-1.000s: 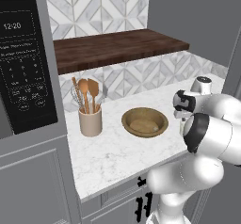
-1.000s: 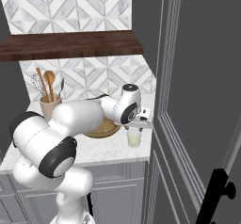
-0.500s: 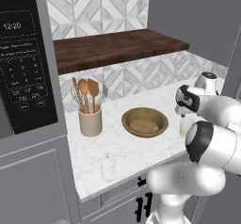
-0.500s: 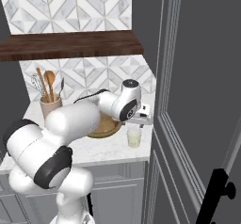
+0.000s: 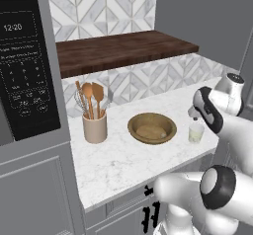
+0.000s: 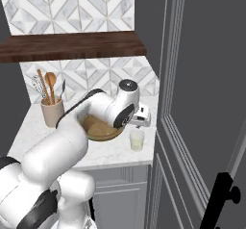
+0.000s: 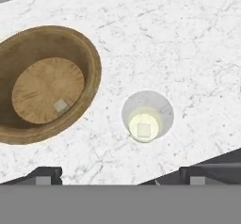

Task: Grab a lemon wedge from the fridge and one ice cube from the ice bowl, and put them in the glass of lemonade.

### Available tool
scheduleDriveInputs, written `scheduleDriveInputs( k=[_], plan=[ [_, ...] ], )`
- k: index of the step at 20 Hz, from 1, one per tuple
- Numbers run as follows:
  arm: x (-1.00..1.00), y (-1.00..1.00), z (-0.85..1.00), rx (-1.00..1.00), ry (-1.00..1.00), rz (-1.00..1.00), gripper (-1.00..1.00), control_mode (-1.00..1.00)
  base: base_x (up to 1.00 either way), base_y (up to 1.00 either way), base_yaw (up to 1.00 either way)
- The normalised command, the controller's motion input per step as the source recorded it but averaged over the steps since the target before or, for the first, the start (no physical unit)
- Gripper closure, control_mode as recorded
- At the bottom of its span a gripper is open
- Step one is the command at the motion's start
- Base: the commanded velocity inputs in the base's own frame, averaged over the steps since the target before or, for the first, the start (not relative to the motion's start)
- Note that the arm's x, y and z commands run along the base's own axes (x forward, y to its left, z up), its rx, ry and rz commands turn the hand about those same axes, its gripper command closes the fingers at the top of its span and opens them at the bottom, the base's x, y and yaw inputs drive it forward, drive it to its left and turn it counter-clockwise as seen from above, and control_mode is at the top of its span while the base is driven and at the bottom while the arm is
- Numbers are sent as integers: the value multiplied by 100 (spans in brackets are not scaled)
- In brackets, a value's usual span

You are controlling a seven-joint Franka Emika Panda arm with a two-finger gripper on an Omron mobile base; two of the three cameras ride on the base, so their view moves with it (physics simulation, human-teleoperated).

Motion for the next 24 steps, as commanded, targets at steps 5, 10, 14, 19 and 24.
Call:
scheduleDriveInputs(
  k=[5, 10, 14, 19, 24],
  plan=[
    [-28, 76, 54, 0, -8, 6, -100, -100, 0, 0, 0],
    [-39, 100, 71, -6, 9, 0, -100, -100, 0, 0, 0],
    [-88, 69, 17, -5, 3, 0, -100, -100, 0, 0, 0],
    [-21, 0, -2, 0, 0, 0, -100, -100, 0, 0, 0],
    [0, 0, 0, 0, 0, 0, -100, 100, -42, 0, 0]
  ],
)
